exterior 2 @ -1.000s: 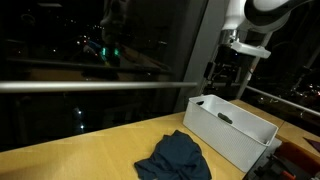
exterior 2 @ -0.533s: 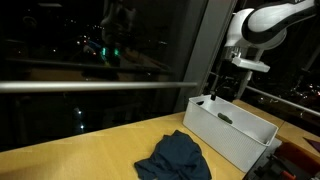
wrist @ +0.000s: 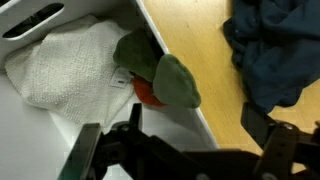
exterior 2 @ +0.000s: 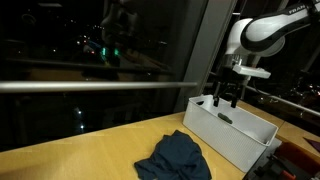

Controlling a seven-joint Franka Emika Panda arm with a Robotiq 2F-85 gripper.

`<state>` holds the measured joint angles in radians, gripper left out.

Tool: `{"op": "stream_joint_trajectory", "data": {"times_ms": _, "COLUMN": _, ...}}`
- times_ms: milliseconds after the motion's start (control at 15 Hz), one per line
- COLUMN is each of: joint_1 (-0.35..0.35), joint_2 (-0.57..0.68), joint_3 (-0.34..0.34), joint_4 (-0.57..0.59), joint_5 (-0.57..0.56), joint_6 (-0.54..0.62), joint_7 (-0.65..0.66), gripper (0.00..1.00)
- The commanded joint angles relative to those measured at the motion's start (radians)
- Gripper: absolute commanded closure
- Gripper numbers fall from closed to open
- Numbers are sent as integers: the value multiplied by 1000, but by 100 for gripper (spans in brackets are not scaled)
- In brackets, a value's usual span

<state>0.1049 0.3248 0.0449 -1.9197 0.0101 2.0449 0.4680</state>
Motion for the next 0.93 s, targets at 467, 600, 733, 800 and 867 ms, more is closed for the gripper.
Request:
{"op": "stream_joint_trajectory", "data": {"times_ms": 467, "joint_1": 12, "joint_2": -25, "joint_3": -5, "joint_4": -82, "joint_5": 15, "joint_6": 29, "joint_7": -30, "gripper": 0}}
{"op": "stream_joint_trajectory", "data": {"times_ms": 600, "joint_1": 11, "joint_2": -29, "joint_3": -6, "joint_4": -89, "joint_5": 13, "joint_6": 30, "joint_7": -32, "gripper": 5}}
{"op": "stream_joint_trajectory", "data": {"times_ms": 733, "joint_1": 10, "joint_2": -31, "joint_3": -6, "joint_4": -94, "joint_5": 14, "joint_6": 33, "joint_7": -35, "gripper": 29}}
{"op": "stream_joint_trajectory", "data": {"times_ms": 800, "joint_1": 9, "joint_2": -32, "joint_3": -6, "joint_4": -98, "joint_5": 15, "joint_6": 36, "joint_7": -37, "gripper": 32}}
{"op": "stream_joint_trajectory", "data": {"times_ms": 867, "joint_1": 8, "joint_2": -32, "joint_3": -7, "joint_4": -102, "joint_5": 17, "joint_6": 42, "joint_7": -40, "gripper": 39}}
